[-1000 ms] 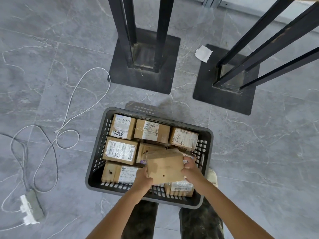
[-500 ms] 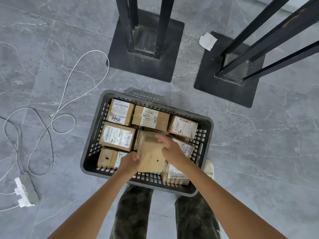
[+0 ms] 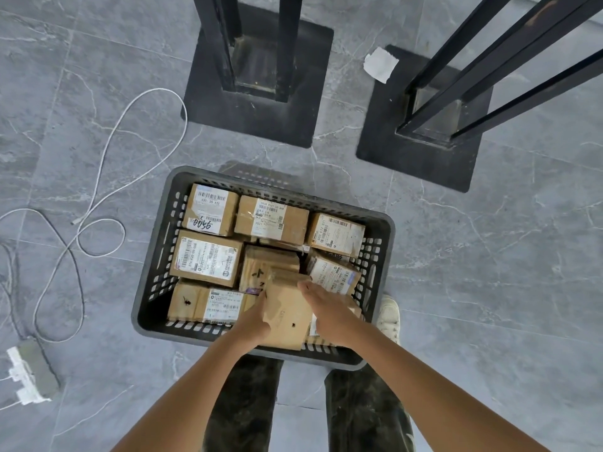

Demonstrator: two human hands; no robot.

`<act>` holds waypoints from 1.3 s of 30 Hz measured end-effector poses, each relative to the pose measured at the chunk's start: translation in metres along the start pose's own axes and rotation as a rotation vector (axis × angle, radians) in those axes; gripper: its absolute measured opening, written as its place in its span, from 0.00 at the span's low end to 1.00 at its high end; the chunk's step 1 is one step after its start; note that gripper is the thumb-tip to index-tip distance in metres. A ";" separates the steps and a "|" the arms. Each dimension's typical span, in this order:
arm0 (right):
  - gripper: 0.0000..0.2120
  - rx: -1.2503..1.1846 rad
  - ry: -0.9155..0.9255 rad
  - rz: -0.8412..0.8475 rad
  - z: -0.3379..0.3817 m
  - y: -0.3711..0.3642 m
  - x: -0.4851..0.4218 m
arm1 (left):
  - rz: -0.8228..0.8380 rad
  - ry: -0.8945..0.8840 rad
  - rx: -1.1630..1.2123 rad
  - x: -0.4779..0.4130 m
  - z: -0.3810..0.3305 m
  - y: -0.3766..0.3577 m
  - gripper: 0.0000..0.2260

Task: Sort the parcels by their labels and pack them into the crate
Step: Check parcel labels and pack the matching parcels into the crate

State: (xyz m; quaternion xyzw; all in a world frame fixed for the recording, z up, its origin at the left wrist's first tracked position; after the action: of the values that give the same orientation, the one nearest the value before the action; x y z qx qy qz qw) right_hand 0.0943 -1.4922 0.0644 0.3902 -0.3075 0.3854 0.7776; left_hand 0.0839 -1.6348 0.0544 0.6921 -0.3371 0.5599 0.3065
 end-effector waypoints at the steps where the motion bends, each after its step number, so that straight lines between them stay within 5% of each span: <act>1: 0.44 0.017 -0.020 0.004 -0.004 -0.003 0.001 | 0.010 -0.002 0.017 0.000 0.001 -0.001 0.39; 3: 0.44 -0.014 -0.079 -0.030 -0.011 -0.004 0.004 | 0.023 0.011 0.048 0.001 0.002 0.000 0.38; 7: 0.41 -0.613 -0.220 -0.056 -0.014 -0.012 0.007 | 0.082 0.020 0.092 0.002 -0.001 0.004 0.38; 14: 0.31 -1.396 -0.277 -0.552 -0.034 0.025 0.023 | -0.012 -0.226 0.456 0.023 -0.052 0.030 0.33; 19: 0.23 -1.777 -0.467 -0.631 -0.061 0.023 0.041 | -0.076 -0.338 0.412 0.033 -0.107 0.027 0.29; 21: 0.19 -1.664 -0.576 -0.598 -0.071 0.015 0.047 | -0.183 -0.332 0.474 0.031 -0.113 0.031 0.29; 24: 0.18 -1.265 -0.563 -0.484 -0.074 0.014 0.051 | -0.281 -0.096 0.510 0.016 -0.088 0.034 0.28; 32: 0.30 -1.336 -0.424 -0.540 -0.086 0.012 0.051 | 0.048 -0.053 0.225 0.005 -0.069 -0.003 0.37; 35: 0.28 -1.150 -0.452 -0.539 -0.099 0.018 0.061 | 0.145 -0.040 0.030 0.005 -0.079 -0.039 0.36; 39: 0.28 -0.829 -0.368 -0.390 -0.100 0.027 0.064 | 0.058 -0.001 -0.180 -0.005 -0.082 -0.042 0.34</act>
State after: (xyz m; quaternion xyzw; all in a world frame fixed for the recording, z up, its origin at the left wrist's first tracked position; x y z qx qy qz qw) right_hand 0.1220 -1.3737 0.0738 0.1598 -0.4887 0.0027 0.8577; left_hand 0.0712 -1.5438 0.0631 0.6519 -0.4062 0.5356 0.3511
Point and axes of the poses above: each hand's wrist, its own x-axis away from the middle knuckle, its own y-axis out of the back of the hand, z = x × y, the point moved 8 cm from there along -x, towards the middle knuckle, and after that the axes turned 9 degrees about y, right-handed, at the moved point
